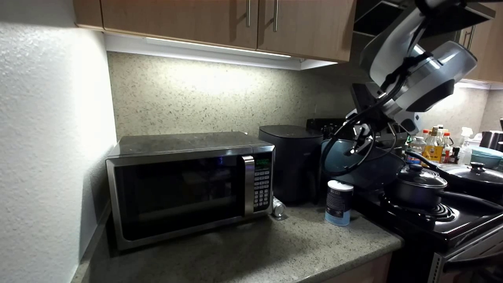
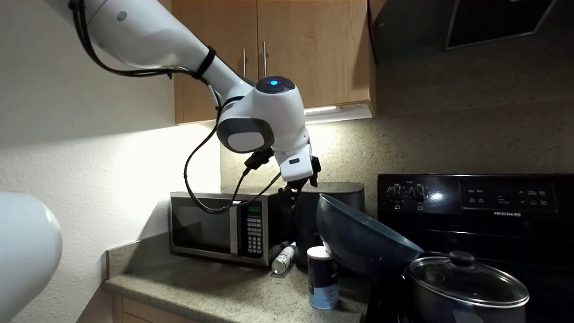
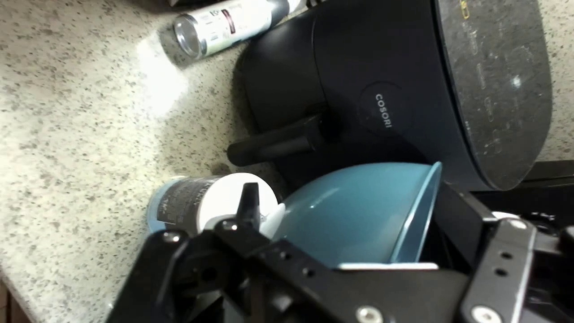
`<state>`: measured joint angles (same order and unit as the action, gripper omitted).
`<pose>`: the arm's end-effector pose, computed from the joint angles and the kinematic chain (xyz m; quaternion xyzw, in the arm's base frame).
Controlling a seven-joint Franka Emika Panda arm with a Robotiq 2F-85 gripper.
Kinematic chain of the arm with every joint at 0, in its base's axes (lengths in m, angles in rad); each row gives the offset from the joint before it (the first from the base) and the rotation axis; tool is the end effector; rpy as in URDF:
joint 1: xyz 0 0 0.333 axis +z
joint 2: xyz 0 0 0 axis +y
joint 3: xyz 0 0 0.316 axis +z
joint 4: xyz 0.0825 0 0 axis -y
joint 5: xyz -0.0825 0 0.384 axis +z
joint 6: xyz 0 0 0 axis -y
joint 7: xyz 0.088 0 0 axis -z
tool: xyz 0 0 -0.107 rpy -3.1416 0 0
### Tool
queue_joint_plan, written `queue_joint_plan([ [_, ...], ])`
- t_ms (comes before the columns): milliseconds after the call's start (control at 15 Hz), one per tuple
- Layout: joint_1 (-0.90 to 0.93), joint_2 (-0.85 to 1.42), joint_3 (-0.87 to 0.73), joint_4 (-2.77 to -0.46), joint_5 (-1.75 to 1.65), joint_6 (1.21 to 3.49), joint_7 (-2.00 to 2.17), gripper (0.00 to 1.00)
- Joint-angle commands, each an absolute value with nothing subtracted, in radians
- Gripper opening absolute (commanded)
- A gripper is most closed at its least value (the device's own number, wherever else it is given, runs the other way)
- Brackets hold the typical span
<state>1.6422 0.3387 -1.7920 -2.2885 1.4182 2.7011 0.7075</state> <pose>0.5181 -0.0903 0.4214 -0.5232 0.7582 -0.1777 0.3461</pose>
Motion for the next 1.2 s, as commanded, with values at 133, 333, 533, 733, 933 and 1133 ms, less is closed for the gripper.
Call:
queue_joint_plan([
  [133,1.67,0.313,-1.947,-2.383,1.492,2.542,0.764,1.0],
  [333,1.511,0.385,-1.84,-2.358,1.546,2.463,0.725,1.0],
  [533,1.458,0.392,-1.825,-2.363,1.572,2.402,0.728,1.0],
  [733,1.51,0.267,-1.879,-2.352,1.446,2.363,0.747,1.0],
  [933,1.422,0.185,-1.822,-2.328,1.342,2.252,0.759,1.0],
  [1133,1.305,0.111,-1.745,-2.298,1.226,2.157,0.77,1.0],
])
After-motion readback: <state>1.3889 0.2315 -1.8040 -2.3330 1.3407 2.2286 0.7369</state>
